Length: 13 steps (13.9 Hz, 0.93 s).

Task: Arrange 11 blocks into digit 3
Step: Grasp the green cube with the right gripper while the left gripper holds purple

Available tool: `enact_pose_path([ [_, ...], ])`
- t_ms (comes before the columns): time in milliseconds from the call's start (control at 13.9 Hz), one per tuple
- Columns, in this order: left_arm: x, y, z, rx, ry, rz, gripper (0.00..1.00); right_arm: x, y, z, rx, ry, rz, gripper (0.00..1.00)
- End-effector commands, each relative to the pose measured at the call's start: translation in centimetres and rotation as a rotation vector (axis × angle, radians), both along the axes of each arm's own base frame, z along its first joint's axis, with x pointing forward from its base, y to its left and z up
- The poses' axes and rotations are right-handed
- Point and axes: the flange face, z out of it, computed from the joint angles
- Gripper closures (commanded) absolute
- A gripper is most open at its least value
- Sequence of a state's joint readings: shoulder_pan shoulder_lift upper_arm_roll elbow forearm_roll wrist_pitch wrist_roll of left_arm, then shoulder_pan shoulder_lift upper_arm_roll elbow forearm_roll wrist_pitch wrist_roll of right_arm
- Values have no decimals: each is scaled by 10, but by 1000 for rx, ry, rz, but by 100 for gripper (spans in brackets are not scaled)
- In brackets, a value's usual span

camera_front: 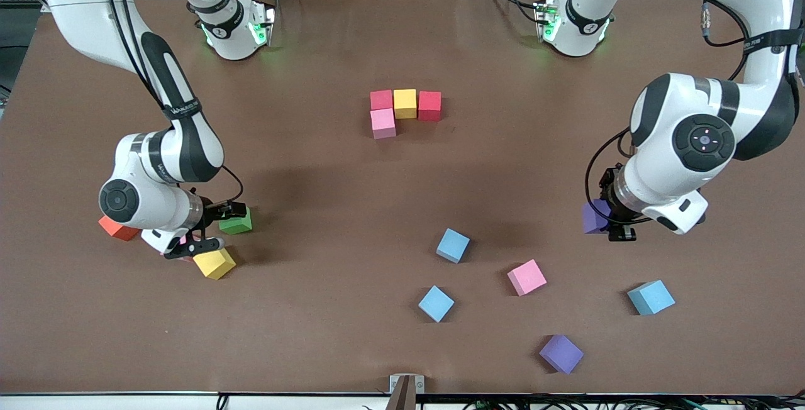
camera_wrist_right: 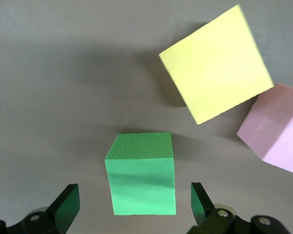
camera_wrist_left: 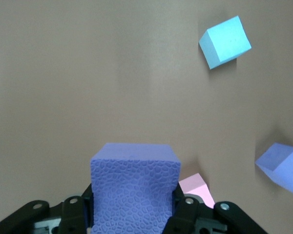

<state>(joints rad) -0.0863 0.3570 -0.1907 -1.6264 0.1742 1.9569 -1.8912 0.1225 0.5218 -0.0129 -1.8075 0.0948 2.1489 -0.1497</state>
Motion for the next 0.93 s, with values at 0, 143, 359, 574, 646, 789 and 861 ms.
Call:
enact_pose_path([
  [0,-4,0,7,23,-5,9,89,-5,1,-11,4,11,25,0],
  [143,-3,1,7,23,-4,9,89,-3,1,-14,0,-5,28,0],
  [359,-3,2,7,23,-4,11,89,-2,-1,-17,-36,-16,63,0],
  [574,-5,3,10,25,-5,13,89,-4,2,-25,-38,-5,70,0],
  [646,-7,7,13,31,7,15,89,-5,2,-27,-39,0,69,0],
  [789,-9,11,27,34,-2,16,89,-6,2,-36,-39,11,66,0],
  [861,-9,10,28,33,-5,14,89,-7,2,-39,-40,16,66,0],
])
